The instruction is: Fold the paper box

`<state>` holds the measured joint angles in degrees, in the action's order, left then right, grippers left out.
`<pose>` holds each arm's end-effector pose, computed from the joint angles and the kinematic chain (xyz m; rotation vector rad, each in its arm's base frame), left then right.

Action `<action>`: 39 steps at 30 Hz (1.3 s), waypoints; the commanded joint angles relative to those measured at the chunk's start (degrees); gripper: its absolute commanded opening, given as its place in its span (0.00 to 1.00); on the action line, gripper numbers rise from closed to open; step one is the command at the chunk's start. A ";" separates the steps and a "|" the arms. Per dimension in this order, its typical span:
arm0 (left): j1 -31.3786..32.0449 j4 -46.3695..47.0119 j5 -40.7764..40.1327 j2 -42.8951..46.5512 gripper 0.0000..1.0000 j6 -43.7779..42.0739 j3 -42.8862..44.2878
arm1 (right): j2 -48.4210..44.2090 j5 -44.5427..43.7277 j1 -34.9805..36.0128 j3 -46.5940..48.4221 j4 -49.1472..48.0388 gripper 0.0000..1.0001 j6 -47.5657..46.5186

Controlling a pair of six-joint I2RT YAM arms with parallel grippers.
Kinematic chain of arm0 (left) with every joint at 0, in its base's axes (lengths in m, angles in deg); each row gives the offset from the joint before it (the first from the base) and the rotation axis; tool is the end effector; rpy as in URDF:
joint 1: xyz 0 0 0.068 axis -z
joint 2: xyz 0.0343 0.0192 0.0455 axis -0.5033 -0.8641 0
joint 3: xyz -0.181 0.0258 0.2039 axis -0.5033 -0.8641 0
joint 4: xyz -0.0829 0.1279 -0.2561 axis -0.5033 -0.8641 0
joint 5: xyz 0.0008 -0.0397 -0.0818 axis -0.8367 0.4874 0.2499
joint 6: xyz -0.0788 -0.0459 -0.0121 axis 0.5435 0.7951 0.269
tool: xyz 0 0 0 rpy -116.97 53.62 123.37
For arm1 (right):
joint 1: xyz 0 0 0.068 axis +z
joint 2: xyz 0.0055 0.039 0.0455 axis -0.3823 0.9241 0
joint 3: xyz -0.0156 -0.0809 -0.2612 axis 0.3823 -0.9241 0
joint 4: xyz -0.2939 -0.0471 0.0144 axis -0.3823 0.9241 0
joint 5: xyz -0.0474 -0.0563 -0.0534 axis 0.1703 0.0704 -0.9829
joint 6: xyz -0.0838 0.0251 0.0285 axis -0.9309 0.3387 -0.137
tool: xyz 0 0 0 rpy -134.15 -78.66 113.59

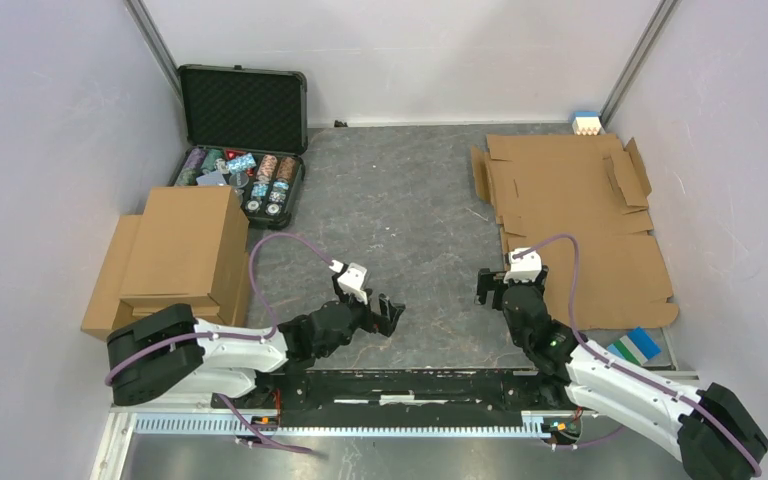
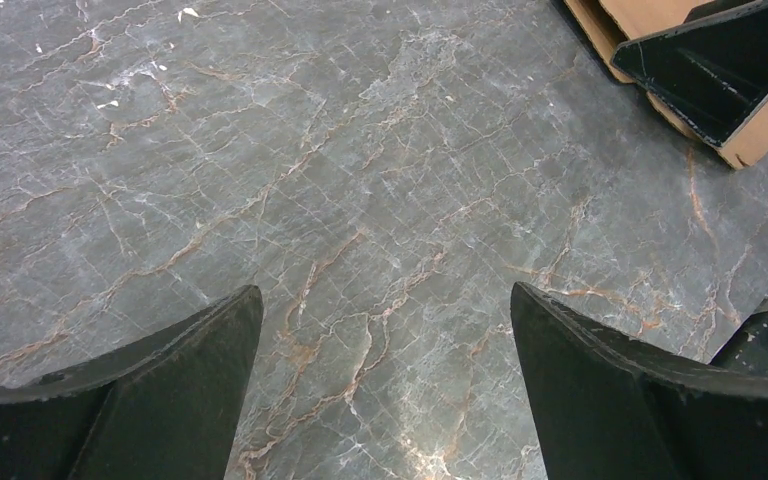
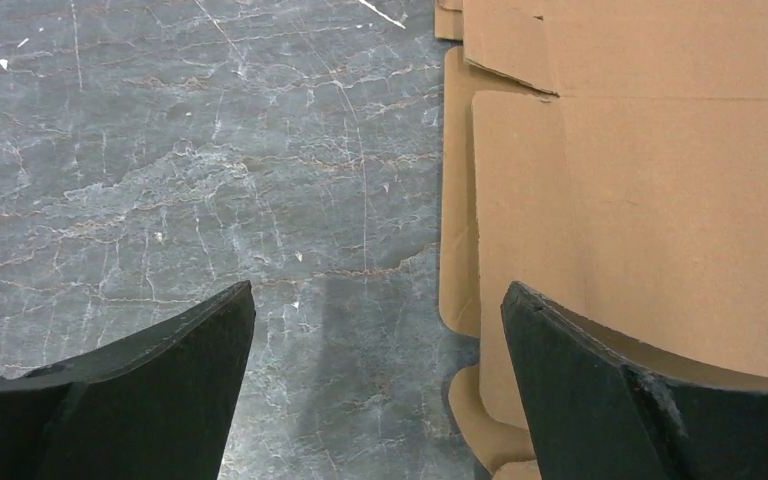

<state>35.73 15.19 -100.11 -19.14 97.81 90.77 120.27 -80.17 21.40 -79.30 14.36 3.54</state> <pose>0.1426 -0.2300 0.1069 0.3393 1.8724 -0.6830 0.1888 0.1108 0.1187 0.0110 1.8880 0.0865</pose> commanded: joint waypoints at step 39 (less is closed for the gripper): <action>-30.33 -18.37 21.62 -3.39 1.00 -3.29 23.94 | 23.75 0.85 -19.48 19.73 16.78 0.84 -2.57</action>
<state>5.79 -11.57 -79.13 -23.22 97.59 116.85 142.26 -78.01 2.56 -58.84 31.38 2.16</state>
